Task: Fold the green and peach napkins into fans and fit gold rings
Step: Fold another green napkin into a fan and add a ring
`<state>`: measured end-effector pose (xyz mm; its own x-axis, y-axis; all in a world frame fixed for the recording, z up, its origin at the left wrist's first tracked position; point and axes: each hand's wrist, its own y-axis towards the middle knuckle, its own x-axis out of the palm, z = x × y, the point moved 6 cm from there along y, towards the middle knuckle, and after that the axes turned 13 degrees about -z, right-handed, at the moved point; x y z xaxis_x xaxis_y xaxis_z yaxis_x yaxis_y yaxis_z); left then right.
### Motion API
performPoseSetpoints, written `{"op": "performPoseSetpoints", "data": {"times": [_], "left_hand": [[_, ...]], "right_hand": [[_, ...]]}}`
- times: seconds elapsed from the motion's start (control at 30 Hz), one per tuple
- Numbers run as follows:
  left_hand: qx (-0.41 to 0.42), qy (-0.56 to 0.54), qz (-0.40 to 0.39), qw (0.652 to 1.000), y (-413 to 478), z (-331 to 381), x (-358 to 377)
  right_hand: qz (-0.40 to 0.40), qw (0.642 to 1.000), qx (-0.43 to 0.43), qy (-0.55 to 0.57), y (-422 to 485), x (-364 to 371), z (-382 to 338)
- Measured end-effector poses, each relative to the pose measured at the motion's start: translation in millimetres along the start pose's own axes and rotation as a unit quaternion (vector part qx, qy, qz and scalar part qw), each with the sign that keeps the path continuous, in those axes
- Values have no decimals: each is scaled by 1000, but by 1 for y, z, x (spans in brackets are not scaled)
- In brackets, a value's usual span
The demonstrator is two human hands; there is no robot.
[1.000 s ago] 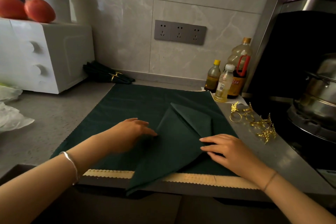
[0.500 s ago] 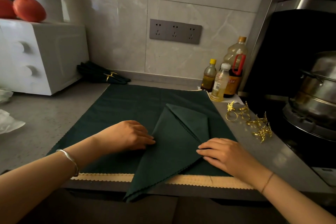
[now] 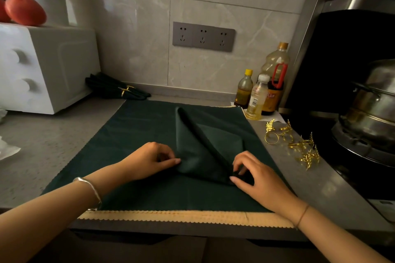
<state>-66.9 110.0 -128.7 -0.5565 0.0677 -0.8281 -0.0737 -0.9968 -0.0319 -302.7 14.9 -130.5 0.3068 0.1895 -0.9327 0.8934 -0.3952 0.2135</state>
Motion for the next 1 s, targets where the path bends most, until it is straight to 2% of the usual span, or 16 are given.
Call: {"op": "performPoseSetpoints", "data": {"times": [0.1, 0.27, 0.43, 0.5, 0.67, 0.83, 1.0], "left_hand": [[-67, -39, -6, 997, 14, -10, -1], [-154, -19, -28, 987, 31, -15, -3], [-186, -12, 5, 983, 36, -9, -4], [-194, -17, 27, 980, 39, -9, -6], [-216, -18, 88, 972, 51, -17, -16], [-212, -10, 121, 970, 63, -22, -16], [-215, 15, 124, 969, 54, -16, -4]], "right_hand": [[14, 999, 21, 33, 8, -1, 6], [74, 988, 73, 111, 46, -15, 40], [3, 970, 180, 164, 84, -3, 84], [5, 964, 200, 176, 88, -3, 93], [14, 961, 196, 195, 73, -9, 90], [-7, 938, 176, 300, 48, -4, 71], [14, 948, 181, 263, 50, -3, 69]]}}
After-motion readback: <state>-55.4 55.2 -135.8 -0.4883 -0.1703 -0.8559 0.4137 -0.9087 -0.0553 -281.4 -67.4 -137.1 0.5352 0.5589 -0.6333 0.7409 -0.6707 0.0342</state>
